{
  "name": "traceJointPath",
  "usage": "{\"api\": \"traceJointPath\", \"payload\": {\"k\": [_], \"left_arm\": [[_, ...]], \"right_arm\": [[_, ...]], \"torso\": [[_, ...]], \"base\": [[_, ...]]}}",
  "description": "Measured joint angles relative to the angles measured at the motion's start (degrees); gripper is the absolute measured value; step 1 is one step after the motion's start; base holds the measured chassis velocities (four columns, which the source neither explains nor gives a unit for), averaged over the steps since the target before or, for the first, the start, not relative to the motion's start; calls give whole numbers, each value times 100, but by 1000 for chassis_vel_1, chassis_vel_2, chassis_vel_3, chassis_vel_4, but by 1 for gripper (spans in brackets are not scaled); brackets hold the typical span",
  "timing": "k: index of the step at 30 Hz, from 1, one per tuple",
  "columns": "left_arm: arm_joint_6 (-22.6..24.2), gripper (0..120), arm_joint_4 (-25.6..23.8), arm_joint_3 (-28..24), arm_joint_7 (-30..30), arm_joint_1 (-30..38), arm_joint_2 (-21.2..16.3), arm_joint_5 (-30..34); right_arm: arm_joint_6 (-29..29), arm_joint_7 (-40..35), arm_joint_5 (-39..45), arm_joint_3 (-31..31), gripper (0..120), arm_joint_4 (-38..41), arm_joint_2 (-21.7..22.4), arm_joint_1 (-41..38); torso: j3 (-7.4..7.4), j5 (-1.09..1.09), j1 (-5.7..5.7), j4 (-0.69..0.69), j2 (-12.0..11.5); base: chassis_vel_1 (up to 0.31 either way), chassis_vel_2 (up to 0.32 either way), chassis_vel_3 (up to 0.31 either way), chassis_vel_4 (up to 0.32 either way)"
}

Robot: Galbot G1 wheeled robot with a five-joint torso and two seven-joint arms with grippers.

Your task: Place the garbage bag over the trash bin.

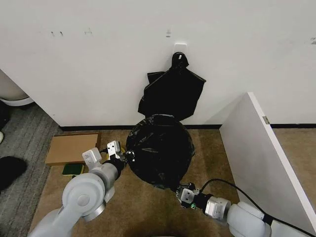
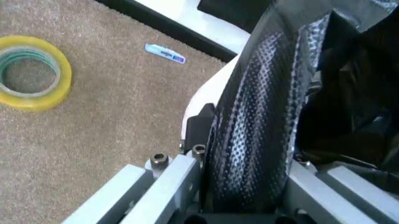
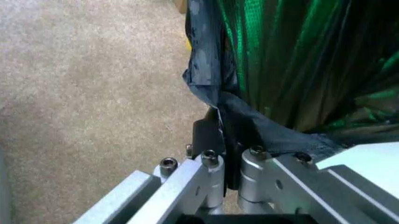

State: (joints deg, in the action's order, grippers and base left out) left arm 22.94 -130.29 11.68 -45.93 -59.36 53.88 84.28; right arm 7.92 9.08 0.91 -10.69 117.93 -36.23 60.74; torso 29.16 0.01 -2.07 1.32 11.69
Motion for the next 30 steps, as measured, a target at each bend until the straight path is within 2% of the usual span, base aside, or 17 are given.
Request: {"api": "traceJointPath", "payload": {"k": [9,15,18,20,23,24,27,28,30], "left_arm": [[-7,0,0,11,-16,-31,3,27],[-27,0,41,-4,-43,3,16,36],[-71,0,76,-20,13,-52,20,-132],[-177,0,155,-76,129,-122,55,-506],[-220,0,188,-96,153,-138,76,-608],[-294,0,240,-117,173,-144,116,-703],[-385,0,303,-103,184,-177,144,-823],[-385,0,303,-103,184,-177,144,-823],[-488,0,355,-83,217,-217,159,-1013]], "right_arm": [[-24,-57,27,210,0,8,13,130],[-296,-49,-268,349,0,-174,17,355],[-321,-60,-141,467,0,-78,22,498],[-307,-38,174,578,6,163,58,639],[-315,-10,270,644,10,285,70,717],[-351,53,343,754,19,467,99,900],[-440,153,314,916,30,662,150,1181],[-440,153,314,916,30,662,150,1181],[-533,243,285,1116,39,782,193,1452]], "torso": [[0,-1,0,0,0],[0,0,0,0,0],[0,0,0,0,0],[0,-2,0,0,0],[0,-1,0,-1,0],[0,-3,0,0,0],[0,-1,0,2,0],[0,-1,0,2,0],[0,0,0,-1,0]], "base": [[0,0,0,0],[0,0,0,0],[0,0,0,0],[0,0,0,0],[0,0,0,0],[0,0,0,0],[0,0,0,0],[0,0,0,0],[0,0,0,0]]}}
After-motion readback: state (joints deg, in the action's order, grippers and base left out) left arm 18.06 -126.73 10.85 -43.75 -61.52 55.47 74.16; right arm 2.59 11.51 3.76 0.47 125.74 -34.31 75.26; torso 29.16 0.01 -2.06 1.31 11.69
